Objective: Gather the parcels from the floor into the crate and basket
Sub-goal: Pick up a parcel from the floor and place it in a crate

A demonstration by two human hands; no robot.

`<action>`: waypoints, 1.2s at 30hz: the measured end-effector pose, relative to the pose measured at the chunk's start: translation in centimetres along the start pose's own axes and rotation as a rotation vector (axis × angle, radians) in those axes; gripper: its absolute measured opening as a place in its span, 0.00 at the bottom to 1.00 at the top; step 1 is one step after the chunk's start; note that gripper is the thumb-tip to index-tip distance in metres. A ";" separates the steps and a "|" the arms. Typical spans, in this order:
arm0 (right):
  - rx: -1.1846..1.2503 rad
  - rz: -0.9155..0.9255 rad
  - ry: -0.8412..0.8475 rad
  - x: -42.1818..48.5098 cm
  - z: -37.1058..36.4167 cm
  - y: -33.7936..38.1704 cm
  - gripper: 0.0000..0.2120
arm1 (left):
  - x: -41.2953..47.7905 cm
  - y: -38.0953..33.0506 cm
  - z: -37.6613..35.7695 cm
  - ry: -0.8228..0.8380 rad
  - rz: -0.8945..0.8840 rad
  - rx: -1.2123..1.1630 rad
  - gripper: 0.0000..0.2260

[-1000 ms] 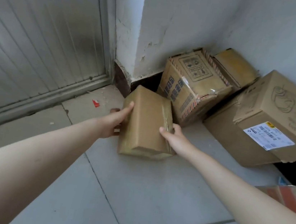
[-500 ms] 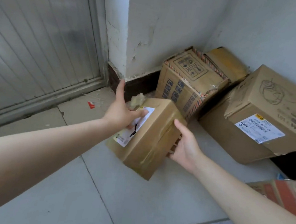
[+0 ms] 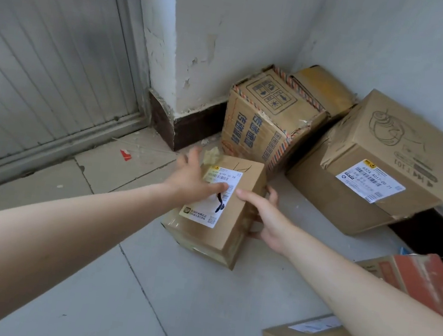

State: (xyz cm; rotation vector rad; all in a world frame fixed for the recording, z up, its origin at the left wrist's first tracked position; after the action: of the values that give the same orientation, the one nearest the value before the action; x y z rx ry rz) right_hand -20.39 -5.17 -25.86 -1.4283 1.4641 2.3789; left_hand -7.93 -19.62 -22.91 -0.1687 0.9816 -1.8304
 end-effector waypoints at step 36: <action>-0.021 0.447 -0.436 0.6 3.3 6.2 0.33 | 3.6 -2.6 0.5 0.194 0.107 -0.239 0.19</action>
State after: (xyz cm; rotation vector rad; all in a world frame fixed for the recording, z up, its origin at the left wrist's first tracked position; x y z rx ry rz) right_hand -25.65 -6.60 -21.42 -0.5528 1.7621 2.7114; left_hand -11.24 -22.41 -21.92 -0.0831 1.3203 -1.6511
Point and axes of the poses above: each hand's wrist, its own x-axis towards the middle knuckle, its own z-axis out of the back of the hand, y = z × x, the point moved 3 cm from there along x, towards the middle knuckle, and after that the axes turned 10 degrees about -y, right-handed, at the moved point
